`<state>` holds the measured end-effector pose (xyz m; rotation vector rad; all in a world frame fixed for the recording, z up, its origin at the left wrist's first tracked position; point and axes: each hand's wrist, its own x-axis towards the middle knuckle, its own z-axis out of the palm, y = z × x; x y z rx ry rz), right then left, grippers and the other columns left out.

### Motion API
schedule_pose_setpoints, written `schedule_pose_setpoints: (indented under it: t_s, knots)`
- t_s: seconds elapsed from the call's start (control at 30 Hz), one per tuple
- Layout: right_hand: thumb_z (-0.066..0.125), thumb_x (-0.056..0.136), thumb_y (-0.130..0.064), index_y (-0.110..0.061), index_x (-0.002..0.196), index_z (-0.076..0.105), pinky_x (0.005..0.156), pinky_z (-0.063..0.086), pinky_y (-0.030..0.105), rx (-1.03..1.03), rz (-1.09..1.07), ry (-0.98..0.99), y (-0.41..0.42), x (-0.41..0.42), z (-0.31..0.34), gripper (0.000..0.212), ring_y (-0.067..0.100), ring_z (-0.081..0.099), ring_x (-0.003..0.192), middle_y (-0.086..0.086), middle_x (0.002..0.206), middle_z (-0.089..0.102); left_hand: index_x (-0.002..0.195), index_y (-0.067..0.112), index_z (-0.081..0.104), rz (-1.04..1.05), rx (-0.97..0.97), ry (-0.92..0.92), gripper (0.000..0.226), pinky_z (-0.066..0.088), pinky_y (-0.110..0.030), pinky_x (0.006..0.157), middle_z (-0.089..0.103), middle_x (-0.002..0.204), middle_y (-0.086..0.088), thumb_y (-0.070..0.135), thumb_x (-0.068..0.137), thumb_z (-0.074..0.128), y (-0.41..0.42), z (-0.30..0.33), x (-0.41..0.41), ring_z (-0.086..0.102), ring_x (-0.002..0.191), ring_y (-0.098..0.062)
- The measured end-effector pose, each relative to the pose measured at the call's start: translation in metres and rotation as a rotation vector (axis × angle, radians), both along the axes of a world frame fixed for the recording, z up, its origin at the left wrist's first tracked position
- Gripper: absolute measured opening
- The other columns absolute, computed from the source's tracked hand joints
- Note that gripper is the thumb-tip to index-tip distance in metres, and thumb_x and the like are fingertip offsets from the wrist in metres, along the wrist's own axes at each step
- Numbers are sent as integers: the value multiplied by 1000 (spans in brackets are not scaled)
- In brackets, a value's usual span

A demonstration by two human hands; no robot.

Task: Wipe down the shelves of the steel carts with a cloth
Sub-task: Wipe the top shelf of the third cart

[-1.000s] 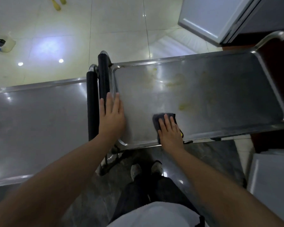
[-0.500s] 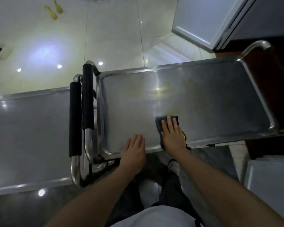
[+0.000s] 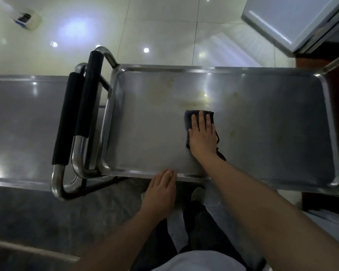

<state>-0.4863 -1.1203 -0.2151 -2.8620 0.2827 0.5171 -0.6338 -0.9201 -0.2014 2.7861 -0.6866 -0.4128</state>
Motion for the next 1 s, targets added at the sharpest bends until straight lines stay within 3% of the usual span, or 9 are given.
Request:
schedule_pose_setpoints:
  t_s: [0.1, 0.3, 0.4, 0.57, 0.87, 1.0]
  knots:
    - [21, 109, -37, -23, 160, -4, 125, -1, 43, 8, 46, 9, 6, -30, -1, 58, 27, -12, 154, 3, 168, -13, 136, 2, 61, 13, 16, -31, 47, 49, -48, 106, 59, 138, -15, 22, 97, 45, 2, 1, -8, 52, 129, -36]
    - [36, 107, -36, -20, 160, 10, 124, 13, 47, 26, 96, -4, 16, -120, -7, 62, 32, 3, 155, 8, 168, 3, 137, 4, 61, -38, 48, -57, 51, 48, -45, 106, 59, 138, -14, 26, 95, 42, 5, 7, -10, 47, 129, -33]
    - [35, 107, -36, -22, 160, 6, 124, 16, 45, 19, 152, 3, 4, -134, -10, 62, 30, 0, 155, 6, 168, -6, 138, 6, 61, -63, 46, -54, 51, 47, -44, 107, 58, 139, -13, 27, 96, 42, 1, 6, -10, 49, 128, -33]
    - [43, 105, -35, -21, 159, 15, 121, 23, 44, -30, -11, -14, -35, -140, -12, 63, 31, 8, 154, 6, 168, -3, 137, 6, 62, -153, 20, -23, 51, 48, -45, 106, 57, 140, -13, 29, 96, 42, -20, 0, -10, 50, 127, -33]
    - [24, 109, -36, -22, 161, 0, 125, 4, 44, 12, -16, -20, -49, -46, -9, 59, 29, -10, 154, 5, 167, -15, 134, 1, 61, -160, -46, -16, 49, 52, -47, 101, 57, 131, -17, 26, 94, 47, -34, -17, -10, 53, 118, -38]
    - [22, 109, -37, -23, 161, -3, 125, 5, 44, 12, -13, -38, -61, -2, -8, 59, 28, -11, 154, 3, 167, -17, 134, 2, 61, -132, -49, -70, 50, 48, -44, 103, 57, 132, -15, 27, 92, 47, -37, -17, -15, 51, 119, -35]
